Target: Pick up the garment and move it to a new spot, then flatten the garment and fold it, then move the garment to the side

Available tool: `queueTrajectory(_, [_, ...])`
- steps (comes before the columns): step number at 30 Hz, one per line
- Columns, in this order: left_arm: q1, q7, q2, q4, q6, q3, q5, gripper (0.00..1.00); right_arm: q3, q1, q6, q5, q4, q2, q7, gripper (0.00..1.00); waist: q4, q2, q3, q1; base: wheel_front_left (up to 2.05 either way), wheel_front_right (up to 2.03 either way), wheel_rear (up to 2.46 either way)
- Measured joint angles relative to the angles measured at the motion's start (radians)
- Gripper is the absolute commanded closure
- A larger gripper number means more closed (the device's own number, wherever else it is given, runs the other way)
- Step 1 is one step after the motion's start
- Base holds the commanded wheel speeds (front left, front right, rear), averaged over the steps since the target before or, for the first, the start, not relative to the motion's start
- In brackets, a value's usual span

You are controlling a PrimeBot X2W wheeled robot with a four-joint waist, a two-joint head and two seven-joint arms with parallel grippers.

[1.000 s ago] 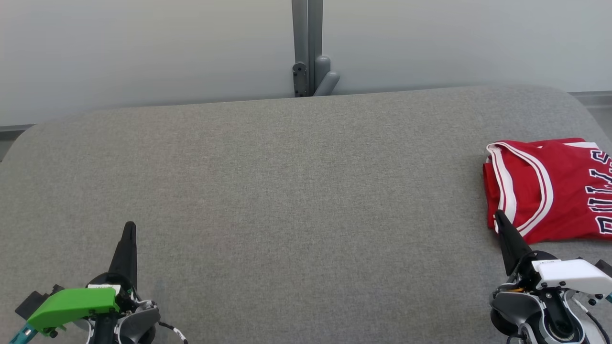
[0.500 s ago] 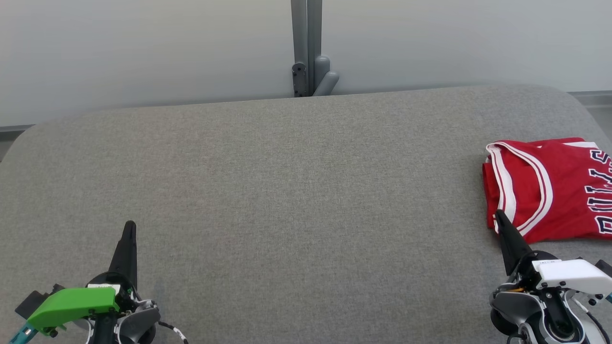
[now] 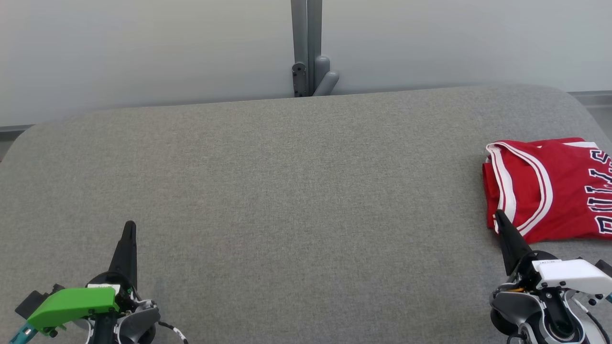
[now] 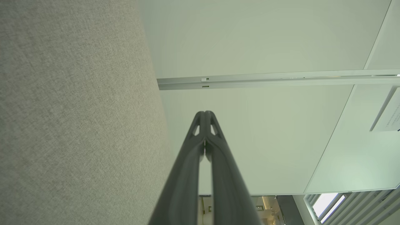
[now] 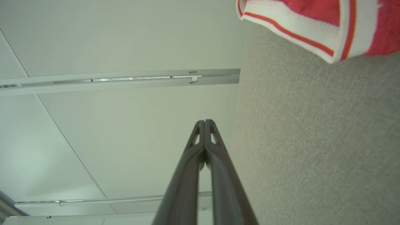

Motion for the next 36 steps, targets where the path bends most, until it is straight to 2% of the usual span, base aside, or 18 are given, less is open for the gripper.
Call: queueTrajectory(36, [0.000, 0.000, 0.000, 0.000, 0.000, 0.001, 0.000, 1.00, 0.000, 0.000, 0.000, 0.000, 0.000, 0.000, 0.000, 1.00, 0.000, 0.0000, 0.000, -0.0001, 0.00, 0.00, 0.00])
